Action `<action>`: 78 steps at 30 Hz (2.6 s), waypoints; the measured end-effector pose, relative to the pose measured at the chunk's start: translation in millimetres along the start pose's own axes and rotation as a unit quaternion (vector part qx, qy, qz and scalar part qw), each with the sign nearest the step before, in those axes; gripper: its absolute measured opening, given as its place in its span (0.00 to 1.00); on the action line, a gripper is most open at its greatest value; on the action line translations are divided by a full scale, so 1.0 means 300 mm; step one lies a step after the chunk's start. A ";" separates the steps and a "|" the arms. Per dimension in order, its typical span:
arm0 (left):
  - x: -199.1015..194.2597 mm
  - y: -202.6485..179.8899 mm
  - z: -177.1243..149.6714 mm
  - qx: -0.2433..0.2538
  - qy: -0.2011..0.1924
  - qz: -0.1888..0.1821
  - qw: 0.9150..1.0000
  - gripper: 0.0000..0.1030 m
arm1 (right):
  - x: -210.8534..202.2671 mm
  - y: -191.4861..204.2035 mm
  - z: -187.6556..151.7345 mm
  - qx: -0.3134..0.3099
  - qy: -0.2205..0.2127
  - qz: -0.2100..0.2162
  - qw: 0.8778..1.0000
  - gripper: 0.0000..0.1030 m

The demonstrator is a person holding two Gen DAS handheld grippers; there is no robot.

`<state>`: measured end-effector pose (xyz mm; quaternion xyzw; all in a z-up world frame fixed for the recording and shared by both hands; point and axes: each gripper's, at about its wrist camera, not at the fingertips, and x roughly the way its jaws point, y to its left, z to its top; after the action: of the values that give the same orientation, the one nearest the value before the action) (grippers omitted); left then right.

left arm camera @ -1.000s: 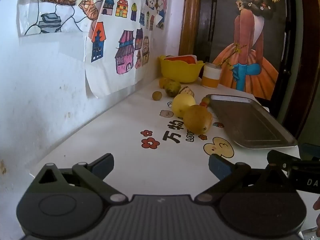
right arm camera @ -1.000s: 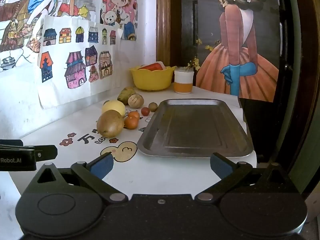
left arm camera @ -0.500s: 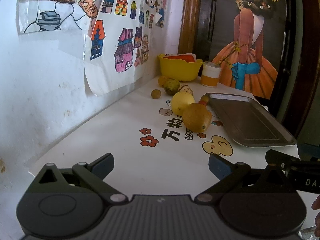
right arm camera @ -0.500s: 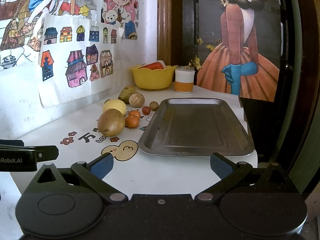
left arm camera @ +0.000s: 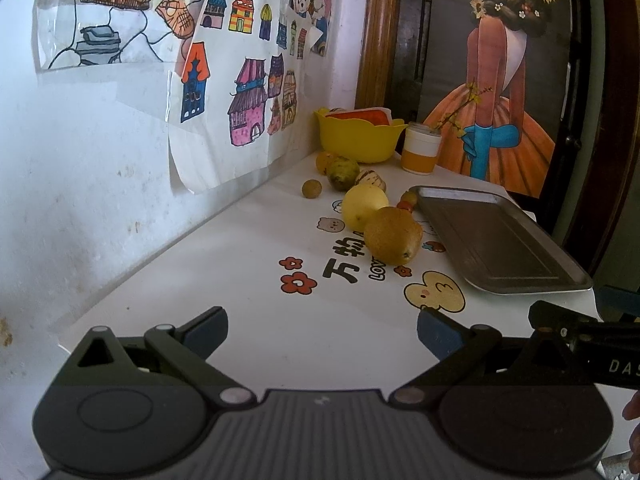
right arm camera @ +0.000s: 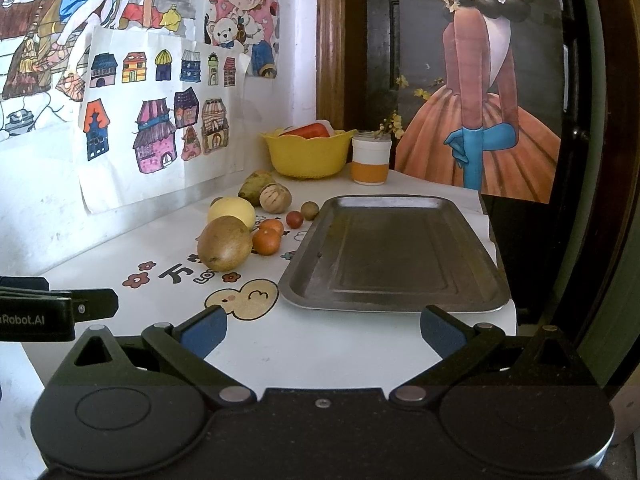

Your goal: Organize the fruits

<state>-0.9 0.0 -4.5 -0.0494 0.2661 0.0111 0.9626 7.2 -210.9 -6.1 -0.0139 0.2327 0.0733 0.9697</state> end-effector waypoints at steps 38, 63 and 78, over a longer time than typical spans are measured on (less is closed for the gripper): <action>0.346 -0.062 0.274 0.004 0.073 -0.081 0.994 0.99 | 0.391 -0.176 0.406 -0.151 0.075 0.232 0.958 0.99; 0.549 -0.096 0.307 -0.055 0.170 -0.092 0.979 0.66 | 0.643 0.029 0.265 -0.365 0.068 0.254 0.893 0.49; 0.552 -0.054 0.305 -0.095 0.179 -0.099 0.974 0.59 | 0.698 0.051 0.265 -0.332 0.083 0.279 0.897 0.33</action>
<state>188.8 -7.5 -9.9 -0.1677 0.4256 -0.0685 0.8866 225.2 -162.7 -30.3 -0.2759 0.2684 0.4127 0.8255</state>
